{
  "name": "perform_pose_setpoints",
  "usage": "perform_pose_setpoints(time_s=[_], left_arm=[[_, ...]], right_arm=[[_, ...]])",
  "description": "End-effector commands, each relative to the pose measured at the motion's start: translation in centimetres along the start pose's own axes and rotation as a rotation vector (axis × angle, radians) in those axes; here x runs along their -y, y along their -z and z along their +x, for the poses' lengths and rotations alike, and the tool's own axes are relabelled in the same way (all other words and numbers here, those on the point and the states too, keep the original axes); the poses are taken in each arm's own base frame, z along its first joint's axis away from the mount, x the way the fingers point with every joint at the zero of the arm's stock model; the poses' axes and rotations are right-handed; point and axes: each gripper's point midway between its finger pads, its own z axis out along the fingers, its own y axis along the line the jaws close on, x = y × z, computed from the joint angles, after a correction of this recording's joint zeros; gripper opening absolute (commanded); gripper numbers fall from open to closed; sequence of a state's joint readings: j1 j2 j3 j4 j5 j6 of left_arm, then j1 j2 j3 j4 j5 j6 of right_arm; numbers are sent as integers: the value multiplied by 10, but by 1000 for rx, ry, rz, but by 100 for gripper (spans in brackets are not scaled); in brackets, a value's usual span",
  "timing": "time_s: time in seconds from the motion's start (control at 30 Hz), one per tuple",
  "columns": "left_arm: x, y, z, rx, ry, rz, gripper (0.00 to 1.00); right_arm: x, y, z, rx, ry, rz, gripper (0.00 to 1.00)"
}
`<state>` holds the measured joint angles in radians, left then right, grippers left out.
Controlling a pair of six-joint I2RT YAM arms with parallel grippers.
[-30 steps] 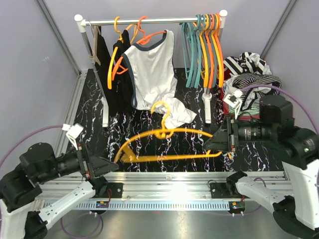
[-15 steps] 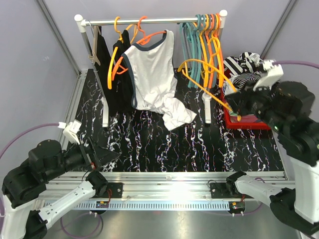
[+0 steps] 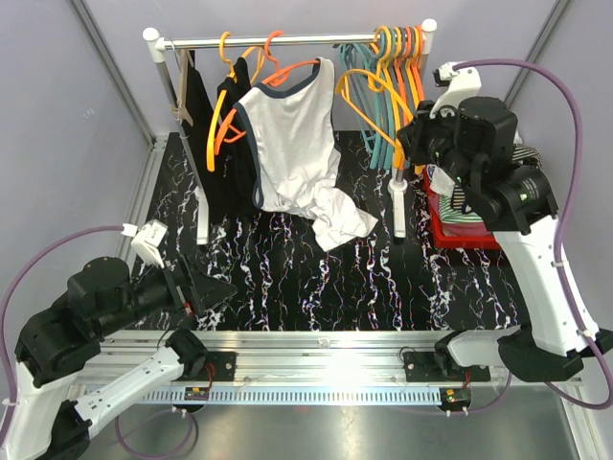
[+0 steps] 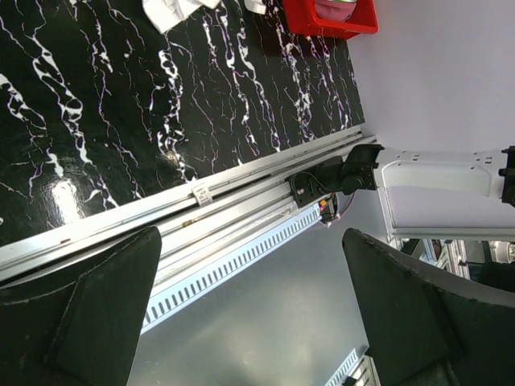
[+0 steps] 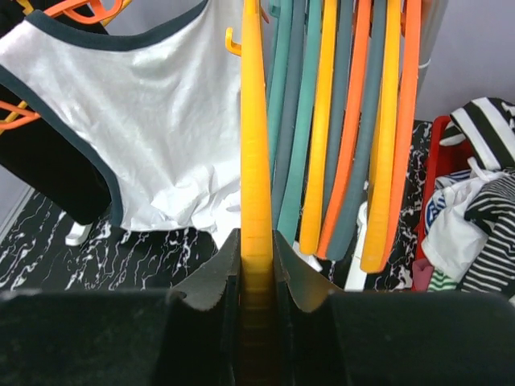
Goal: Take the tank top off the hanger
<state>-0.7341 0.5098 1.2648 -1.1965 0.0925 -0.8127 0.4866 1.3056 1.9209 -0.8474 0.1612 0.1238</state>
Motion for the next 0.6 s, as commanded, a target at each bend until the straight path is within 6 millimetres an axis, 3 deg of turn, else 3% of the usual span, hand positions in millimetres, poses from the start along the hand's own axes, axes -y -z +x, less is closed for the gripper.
perform_pose_setpoints(time_s=[0.0,0.23,0.33,0.57], left_arm=[[8,-11,-14,41,-36,17,99],[9,-15,-17,46,-51,18,99],[9,-15,-18,51,-55,23,99],[9,-10,-18,68,-50,29,99]], right_arm=[[-6,0,-44,165,12,21,0],[-19,-34,-41,167,72,79,0],[-18,-52,-35,146,88,122,0],[-2,-67,-26,133,57,243,0]])
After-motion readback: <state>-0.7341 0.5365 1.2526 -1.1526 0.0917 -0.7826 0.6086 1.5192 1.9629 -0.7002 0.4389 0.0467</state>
